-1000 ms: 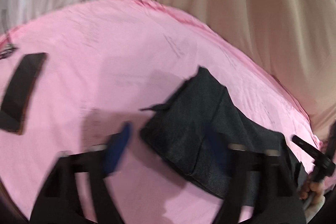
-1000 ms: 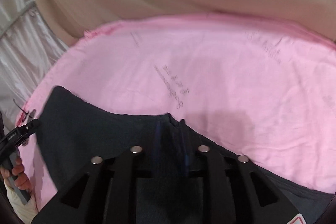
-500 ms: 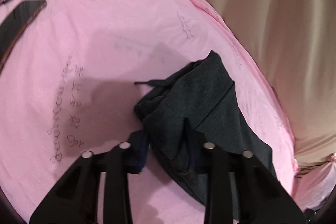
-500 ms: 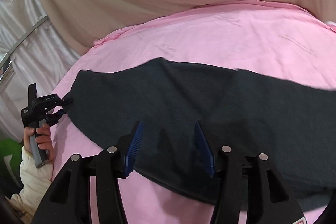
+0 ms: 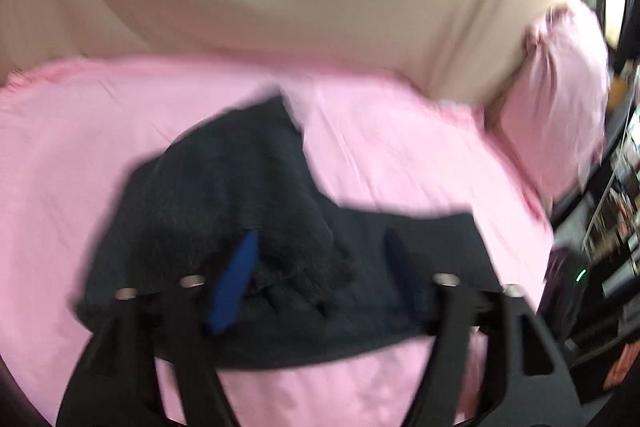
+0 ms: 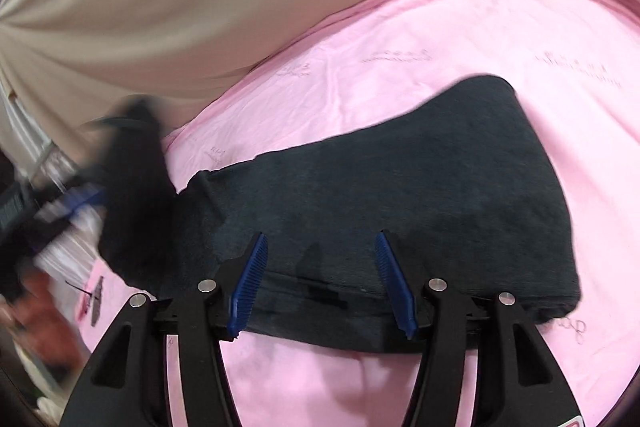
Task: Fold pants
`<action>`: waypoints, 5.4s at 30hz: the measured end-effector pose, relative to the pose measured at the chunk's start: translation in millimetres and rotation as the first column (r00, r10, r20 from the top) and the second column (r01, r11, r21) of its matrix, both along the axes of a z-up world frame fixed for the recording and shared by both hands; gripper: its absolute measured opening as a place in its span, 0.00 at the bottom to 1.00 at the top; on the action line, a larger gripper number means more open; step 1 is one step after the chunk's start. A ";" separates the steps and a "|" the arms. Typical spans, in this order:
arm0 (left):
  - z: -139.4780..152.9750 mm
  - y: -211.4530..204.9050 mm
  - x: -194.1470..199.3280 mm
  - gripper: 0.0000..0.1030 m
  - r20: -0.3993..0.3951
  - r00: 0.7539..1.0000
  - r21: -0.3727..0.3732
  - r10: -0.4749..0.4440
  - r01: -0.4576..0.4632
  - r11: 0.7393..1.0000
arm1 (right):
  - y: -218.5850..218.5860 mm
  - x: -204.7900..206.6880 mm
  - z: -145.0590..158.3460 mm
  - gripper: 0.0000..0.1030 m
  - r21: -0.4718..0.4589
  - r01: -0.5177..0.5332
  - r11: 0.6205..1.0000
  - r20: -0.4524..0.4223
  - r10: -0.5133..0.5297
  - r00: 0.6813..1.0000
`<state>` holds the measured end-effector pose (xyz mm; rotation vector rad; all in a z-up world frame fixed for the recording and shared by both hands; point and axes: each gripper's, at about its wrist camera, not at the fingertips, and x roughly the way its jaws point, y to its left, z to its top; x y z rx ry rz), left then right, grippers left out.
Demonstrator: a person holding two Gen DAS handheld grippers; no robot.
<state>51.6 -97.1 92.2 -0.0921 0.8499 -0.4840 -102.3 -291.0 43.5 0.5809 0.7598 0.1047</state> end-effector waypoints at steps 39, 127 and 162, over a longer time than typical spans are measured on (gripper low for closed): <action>-16.1 186.0 -38.5 0.95 -0.028 0.918 -0.125 0.395 -0.396 0.910 | 14.8 19.1 127.9 0.12 -0.248 -0.028 0.968 0.135 0.063 0.989; -54.0 97.4 -35.7 0.74 -0.040 0.973 0.177 0.226 -0.215 0.960 | 13.2 -31.4 52.4 0.32 -0.142 -0.063 0.988 -0.022 0.061 0.998; -81.8 84.2 -67.3 0.91 -0.054 0.976 0.257 0.212 -0.191 0.947 | 60.3 22.0 41.4 0.07 -0.303 -0.073 0.950 -0.015 0.072 0.997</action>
